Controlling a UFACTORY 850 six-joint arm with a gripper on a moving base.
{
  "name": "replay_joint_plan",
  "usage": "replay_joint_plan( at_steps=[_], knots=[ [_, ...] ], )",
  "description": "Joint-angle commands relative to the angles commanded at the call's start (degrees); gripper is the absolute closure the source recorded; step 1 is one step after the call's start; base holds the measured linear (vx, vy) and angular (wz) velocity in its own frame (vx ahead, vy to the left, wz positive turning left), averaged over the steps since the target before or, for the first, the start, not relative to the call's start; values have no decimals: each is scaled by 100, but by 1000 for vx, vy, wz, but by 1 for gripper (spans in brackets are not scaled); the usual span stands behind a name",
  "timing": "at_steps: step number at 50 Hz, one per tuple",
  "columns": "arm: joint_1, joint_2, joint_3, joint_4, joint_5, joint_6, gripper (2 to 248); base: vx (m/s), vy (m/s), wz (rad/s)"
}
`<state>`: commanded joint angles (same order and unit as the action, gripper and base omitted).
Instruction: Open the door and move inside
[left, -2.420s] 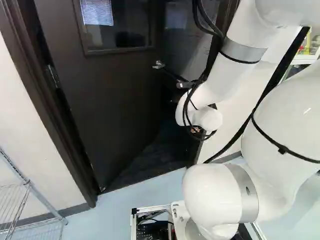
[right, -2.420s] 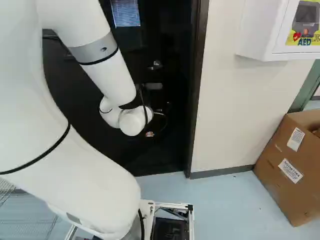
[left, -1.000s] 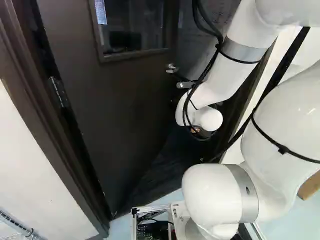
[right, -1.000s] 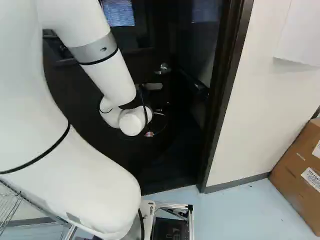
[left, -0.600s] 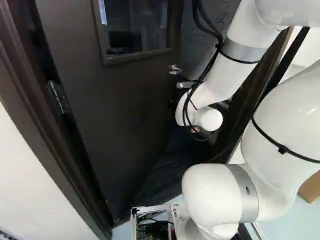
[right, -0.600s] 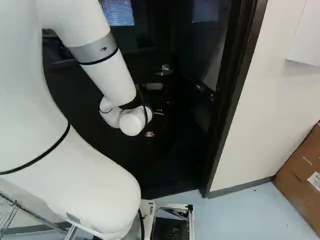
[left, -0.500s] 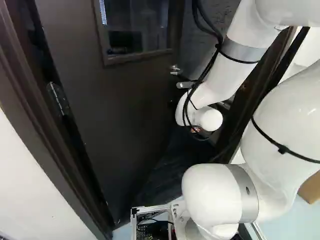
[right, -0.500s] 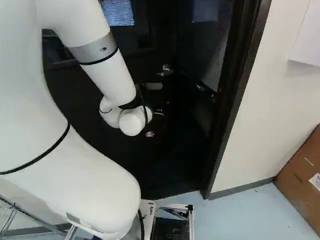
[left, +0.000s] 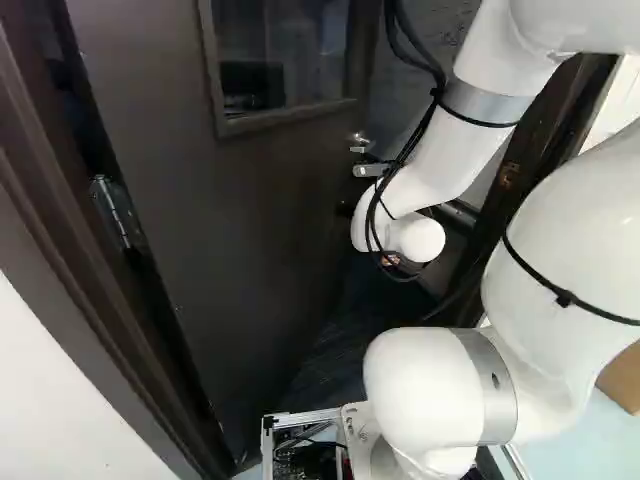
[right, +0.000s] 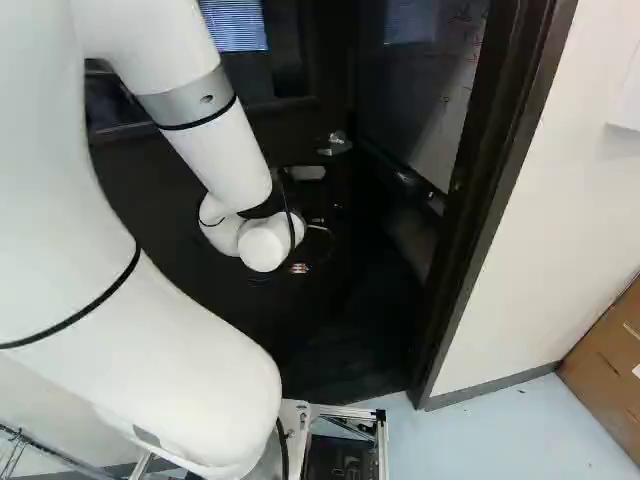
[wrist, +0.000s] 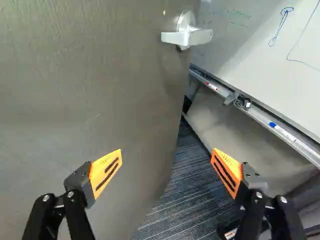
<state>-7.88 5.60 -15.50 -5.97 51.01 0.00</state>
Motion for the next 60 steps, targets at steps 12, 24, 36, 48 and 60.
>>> replay_joint_plan(
  at_steps=[12, 24, 36, 48, 60],
  knots=[
    [0, 0, 0, 0, 0, 0, 3, 0, 0, 0],
    [106, -80, -76, 0, 0, 0, 3, 0, 0, 0],
    [269, -198, -191, 0, 0, 0, 3, 0, 0, 0],
    [431, -296, -287, 14, 0, 0, 3, 0, 0, 0],
    [583, -389, -380, 76, 0, 0, 3, 0, 0, 0]
  ],
)
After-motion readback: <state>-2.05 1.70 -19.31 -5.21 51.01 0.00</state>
